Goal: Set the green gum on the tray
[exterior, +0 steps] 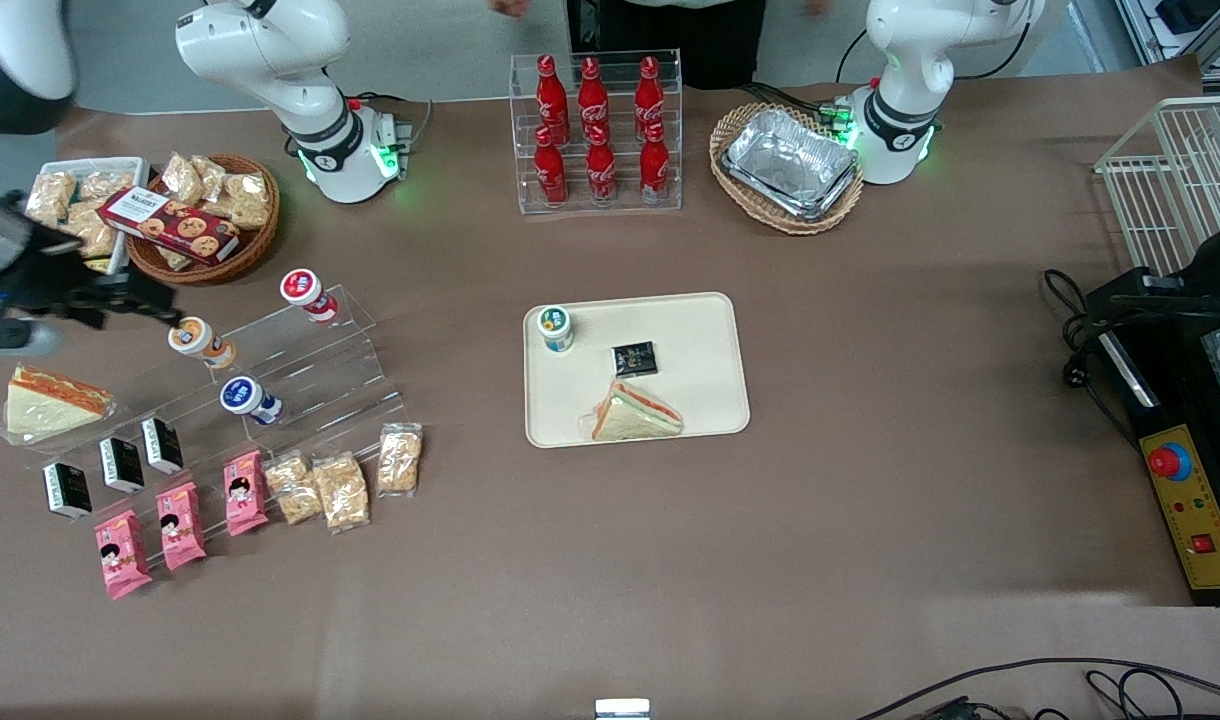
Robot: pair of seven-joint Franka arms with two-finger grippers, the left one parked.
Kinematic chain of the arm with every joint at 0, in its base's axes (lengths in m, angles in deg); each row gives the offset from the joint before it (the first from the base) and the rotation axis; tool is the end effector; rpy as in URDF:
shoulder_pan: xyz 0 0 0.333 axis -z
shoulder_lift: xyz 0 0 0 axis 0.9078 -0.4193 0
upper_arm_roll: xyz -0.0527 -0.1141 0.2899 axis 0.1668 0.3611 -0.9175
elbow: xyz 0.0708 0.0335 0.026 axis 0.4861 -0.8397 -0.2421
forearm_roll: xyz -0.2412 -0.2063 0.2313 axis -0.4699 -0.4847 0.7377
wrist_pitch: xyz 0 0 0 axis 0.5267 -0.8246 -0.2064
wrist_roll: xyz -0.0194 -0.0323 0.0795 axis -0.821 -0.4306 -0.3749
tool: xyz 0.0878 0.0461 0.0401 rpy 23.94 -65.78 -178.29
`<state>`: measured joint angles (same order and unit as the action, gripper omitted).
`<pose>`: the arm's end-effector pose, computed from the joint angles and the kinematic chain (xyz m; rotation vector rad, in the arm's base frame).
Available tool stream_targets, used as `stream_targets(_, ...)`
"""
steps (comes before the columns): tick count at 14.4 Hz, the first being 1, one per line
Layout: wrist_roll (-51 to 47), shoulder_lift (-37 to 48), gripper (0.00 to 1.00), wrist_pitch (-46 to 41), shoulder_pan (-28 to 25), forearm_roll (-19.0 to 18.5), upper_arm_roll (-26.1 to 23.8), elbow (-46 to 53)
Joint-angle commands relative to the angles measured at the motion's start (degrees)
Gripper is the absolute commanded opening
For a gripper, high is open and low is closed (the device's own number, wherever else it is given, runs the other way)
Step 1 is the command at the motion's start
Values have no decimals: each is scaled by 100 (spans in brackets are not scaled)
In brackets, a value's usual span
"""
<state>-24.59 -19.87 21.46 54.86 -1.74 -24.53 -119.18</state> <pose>0.5372 -0.0253 0.5988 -3.0997 0.1098 0.0333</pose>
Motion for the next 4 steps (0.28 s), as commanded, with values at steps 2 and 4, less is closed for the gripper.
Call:
stream_targets(2,620,-260,100,-160,287,-104,214,423)
stream_targets(4,823,-374,100,-134,288,-78,311,431)
